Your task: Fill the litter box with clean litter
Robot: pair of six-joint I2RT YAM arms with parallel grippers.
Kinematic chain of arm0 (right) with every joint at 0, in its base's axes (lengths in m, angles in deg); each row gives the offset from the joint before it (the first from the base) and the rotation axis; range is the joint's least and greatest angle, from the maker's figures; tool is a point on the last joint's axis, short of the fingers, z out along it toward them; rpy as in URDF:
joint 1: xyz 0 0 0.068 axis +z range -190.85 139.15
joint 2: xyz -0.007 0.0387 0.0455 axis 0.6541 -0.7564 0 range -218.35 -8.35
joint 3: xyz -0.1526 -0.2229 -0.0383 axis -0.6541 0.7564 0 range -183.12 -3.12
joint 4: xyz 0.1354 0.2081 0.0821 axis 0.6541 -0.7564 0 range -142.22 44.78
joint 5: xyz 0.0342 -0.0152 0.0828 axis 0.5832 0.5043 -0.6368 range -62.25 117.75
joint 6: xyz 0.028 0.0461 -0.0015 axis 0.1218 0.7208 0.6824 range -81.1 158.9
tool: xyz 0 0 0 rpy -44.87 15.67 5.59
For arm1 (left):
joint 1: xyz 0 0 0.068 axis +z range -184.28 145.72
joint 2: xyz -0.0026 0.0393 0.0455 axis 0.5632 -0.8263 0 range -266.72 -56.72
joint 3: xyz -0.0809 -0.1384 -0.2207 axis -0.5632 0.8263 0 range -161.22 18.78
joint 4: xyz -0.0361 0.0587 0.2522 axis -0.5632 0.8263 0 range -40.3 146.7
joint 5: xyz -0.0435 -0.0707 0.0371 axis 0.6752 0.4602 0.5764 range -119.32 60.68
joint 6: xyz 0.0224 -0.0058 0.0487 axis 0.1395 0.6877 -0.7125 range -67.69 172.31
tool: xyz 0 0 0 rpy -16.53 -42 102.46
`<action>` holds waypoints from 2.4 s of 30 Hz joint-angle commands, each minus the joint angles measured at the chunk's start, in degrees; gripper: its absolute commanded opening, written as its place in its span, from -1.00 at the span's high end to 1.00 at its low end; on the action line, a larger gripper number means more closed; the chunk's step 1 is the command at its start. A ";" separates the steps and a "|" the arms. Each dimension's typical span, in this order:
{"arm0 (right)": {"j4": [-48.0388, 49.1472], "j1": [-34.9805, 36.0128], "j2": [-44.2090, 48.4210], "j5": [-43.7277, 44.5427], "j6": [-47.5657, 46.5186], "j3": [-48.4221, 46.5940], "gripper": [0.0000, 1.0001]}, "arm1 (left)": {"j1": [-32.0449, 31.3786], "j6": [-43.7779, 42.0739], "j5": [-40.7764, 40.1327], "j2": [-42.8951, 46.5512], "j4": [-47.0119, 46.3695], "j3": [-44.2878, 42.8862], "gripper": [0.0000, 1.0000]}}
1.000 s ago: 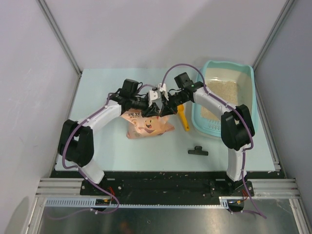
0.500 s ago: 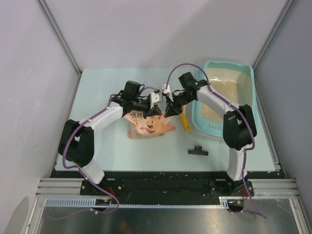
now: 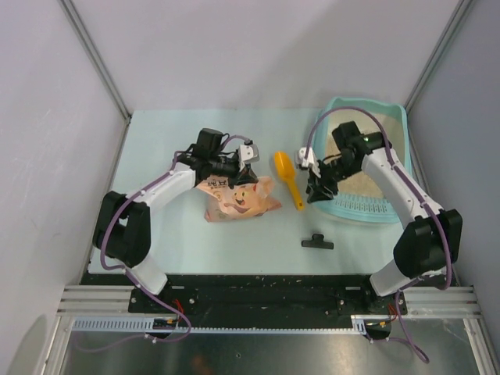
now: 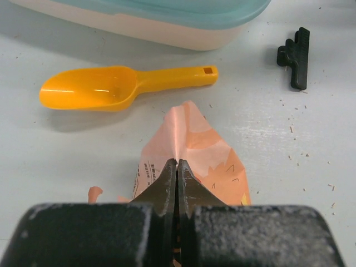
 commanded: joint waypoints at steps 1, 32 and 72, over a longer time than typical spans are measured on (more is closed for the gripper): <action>-12.87 -0.32 3.63 4.77 -9.27 8.23 0.21 | 0.83 2.15 0.75 -0.91 0.66 -0.39 1.00; 14.29 6.54 -5.06 25.96 6.90 26.02 0.06 | 0.83 3.82 1.28 -1.79 0.58 -0.75 1.00; 2.23 9.96 -6.28 11.45 5.39 -10.27 1.00 | 0.47 3.64 1.11 -2.05 0.66 -1.01 1.00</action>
